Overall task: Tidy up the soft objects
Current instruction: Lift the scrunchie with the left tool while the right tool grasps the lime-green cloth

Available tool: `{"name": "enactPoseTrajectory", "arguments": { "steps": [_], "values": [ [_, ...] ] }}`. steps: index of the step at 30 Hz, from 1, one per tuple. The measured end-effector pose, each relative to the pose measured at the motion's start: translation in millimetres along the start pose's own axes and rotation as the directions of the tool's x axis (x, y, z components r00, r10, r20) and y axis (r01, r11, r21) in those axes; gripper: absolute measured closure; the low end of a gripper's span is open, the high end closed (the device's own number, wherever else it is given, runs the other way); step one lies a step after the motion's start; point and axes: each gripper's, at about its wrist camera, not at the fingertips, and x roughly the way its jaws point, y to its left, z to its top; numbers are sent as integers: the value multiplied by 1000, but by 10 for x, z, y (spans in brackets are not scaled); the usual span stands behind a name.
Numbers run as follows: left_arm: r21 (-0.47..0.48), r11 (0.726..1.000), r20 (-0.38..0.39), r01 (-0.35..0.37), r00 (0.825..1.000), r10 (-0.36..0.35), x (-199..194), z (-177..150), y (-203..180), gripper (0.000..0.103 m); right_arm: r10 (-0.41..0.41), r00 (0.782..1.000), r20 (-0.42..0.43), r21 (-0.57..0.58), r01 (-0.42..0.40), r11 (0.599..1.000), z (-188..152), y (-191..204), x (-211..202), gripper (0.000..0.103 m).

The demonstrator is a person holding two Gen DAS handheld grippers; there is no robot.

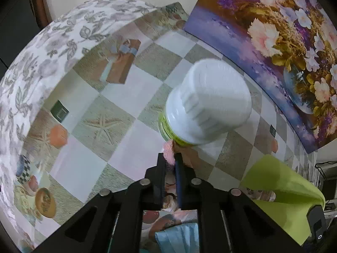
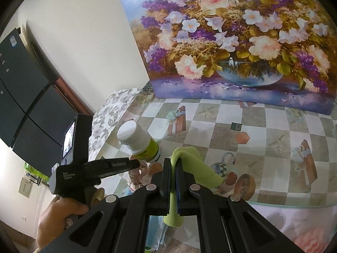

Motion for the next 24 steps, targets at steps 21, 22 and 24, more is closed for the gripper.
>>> {"name": "enactPoseTrajectory", "arguments": {
  "steps": [21, 22, 24],
  "values": [
    [46, 966, 106, 253, 961, -257, -769, 31, -215, 99, 21, 994, 107, 7, -22, 1000, 129, 40, -391, 100],
    [59, 962, 130, 267, 953, -273, -897, 28, -243, 99, 22, 992, 122, 5, -22, 1000, 145, 52, -446, 100],
    [79, 958, 165, 277, 944, -287, -1071, 37, -281, 99, 21, 987, 158, 2, -22, 1000, 184, 75, -588, 100]
  ]
}}
